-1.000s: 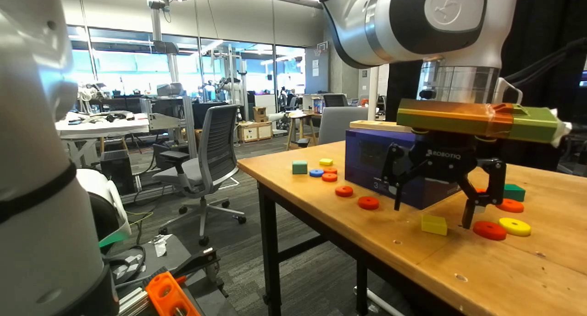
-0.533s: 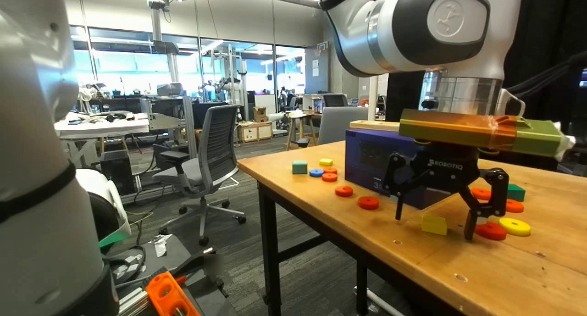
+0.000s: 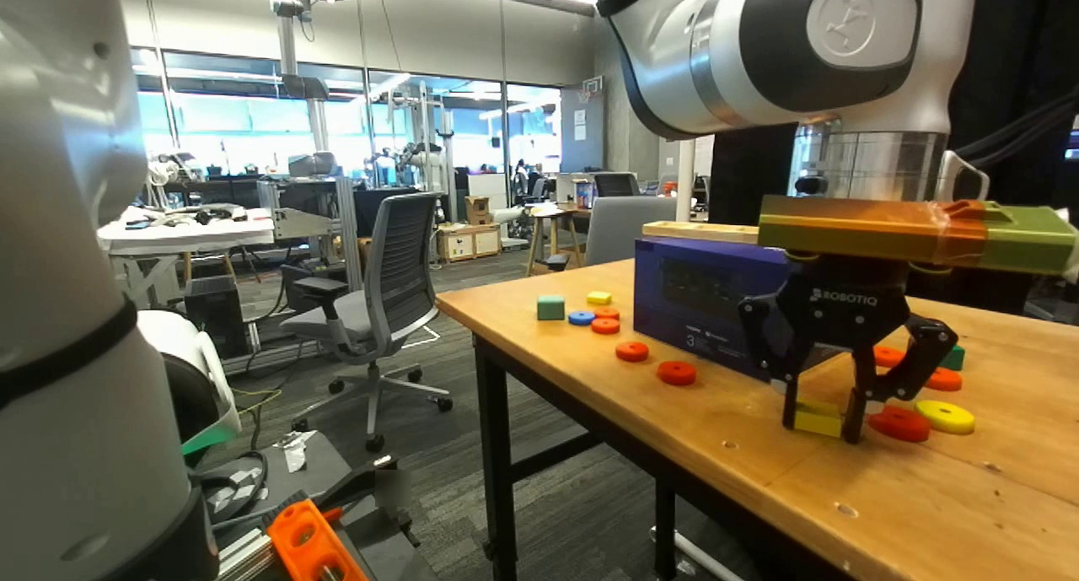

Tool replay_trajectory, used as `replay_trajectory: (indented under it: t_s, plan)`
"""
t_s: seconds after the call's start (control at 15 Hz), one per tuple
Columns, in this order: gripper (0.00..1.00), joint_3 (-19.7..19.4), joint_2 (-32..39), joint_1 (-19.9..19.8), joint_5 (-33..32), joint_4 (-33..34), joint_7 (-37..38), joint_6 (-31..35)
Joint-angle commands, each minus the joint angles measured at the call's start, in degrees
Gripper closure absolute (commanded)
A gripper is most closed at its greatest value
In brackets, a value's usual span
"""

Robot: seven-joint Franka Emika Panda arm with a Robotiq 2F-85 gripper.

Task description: Place the yellow block on the right on the wooden board on top of the blue box

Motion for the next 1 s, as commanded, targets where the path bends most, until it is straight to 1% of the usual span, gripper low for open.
replay_trajectory:
  t_s: [0.0,0.07,0.33,0.67,0.93]
  plan:
    - [0.87,1.0,0.9,-0.9,-1.3,0.9,0.0,0.7]
    - [0.85,1.0,0.9,-0.9,-1.5,0.9,0.1,0.7]
    - [0.85,1.2,-1.2,-0.5,-2.0,0.6,2.1,-1.2]
    - [0.85,1.8,-6.1,-0.1,-1.7,-0.4,4.9,-2.8]
    - [0.85,1.7,-10.5,0.2,-4.3,-0.9,9.6,-4.2]
